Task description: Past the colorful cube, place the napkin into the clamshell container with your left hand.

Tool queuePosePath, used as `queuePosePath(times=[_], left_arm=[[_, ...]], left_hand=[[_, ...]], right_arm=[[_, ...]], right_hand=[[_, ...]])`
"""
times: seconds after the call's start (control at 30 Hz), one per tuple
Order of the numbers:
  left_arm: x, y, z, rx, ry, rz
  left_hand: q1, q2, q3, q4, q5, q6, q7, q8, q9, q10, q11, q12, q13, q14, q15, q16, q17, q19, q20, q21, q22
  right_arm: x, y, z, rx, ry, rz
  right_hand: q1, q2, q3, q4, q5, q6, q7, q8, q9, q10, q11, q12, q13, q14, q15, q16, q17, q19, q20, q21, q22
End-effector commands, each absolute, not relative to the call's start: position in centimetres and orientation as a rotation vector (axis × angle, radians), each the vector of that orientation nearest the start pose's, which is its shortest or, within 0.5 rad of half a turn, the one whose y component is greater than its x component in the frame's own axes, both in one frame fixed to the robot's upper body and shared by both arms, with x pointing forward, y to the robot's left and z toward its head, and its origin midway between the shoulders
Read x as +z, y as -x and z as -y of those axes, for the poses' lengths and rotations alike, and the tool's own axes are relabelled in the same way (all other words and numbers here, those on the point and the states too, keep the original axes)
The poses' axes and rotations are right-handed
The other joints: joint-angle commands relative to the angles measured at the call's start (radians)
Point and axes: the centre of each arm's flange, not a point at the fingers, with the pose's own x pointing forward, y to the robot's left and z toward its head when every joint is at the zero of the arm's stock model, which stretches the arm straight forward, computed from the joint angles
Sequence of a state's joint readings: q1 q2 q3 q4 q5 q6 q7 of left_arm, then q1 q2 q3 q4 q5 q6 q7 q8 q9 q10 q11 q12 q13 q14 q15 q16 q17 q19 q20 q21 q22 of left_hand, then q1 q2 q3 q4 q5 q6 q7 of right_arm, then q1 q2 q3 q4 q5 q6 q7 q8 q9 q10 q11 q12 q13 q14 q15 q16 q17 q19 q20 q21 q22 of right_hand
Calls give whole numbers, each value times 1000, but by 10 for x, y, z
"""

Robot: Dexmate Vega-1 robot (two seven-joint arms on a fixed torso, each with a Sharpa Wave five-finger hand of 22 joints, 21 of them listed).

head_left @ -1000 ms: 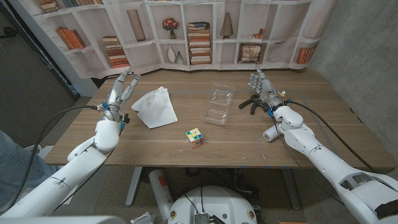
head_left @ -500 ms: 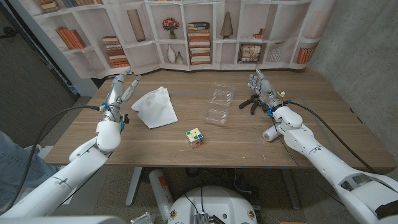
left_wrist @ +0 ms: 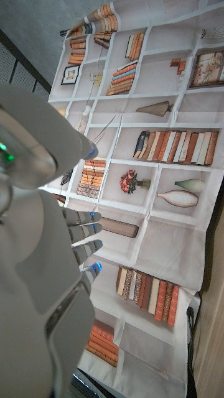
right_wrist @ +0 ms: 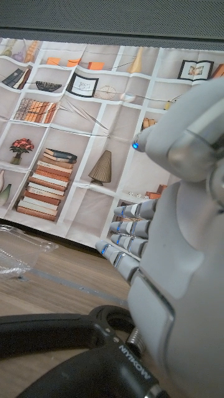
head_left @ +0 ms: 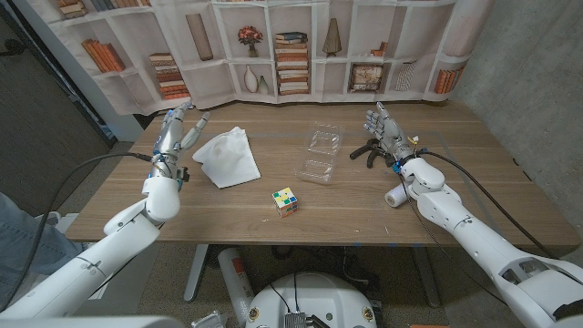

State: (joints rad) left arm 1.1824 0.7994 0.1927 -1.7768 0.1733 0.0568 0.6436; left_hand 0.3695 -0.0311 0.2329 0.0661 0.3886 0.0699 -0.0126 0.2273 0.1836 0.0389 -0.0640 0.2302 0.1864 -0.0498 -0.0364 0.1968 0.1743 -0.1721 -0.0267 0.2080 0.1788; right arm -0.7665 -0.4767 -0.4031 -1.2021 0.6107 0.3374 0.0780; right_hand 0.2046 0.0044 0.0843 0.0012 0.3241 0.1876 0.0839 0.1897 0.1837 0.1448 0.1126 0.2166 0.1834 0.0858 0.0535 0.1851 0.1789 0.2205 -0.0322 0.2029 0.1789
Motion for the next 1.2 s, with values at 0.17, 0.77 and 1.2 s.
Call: queuePosePath(times=[0.17,0.77,1.2], left_arm=[[-14,-536,-372,549,-880,696],[-14,-533,-371,532,-914,624],[-13,-532,-372,525,-942,558]], left_hand=[[17,-5,2,-11,9,5,-6,-2,4,7,-6,-3,2,2,-14,0,5,-17,17,3,2],[72,-37,-14,-48,39,-11,-20,-21,6,-4,-7,-20,4,6,-7,-6,6,80,222,23,2],[101,-56,-22,-68,45,-23,-21,-25,7,-6,0,-22,5,35,23,1,7,136,235,35,4]], right_arm=[[-12,-662,283,236,10,636],[-12,-657,289,221,4,641],[-8,-654,286,224,8,647]], right_hand=[[5,8,-1,-1,-4,4,-2,6,5,9,-1,0,5,8,4,2,5,6,2,0,4],[5,9,-3,-2,-6,5,-1,6,5,10,-1,0,5,8,4,2,5,3,5,-2,4],[5,10,-4,-2,-8,5,-3,6,5,9,-1,-1,5,8,4,1,5,0,8,-3,4]])
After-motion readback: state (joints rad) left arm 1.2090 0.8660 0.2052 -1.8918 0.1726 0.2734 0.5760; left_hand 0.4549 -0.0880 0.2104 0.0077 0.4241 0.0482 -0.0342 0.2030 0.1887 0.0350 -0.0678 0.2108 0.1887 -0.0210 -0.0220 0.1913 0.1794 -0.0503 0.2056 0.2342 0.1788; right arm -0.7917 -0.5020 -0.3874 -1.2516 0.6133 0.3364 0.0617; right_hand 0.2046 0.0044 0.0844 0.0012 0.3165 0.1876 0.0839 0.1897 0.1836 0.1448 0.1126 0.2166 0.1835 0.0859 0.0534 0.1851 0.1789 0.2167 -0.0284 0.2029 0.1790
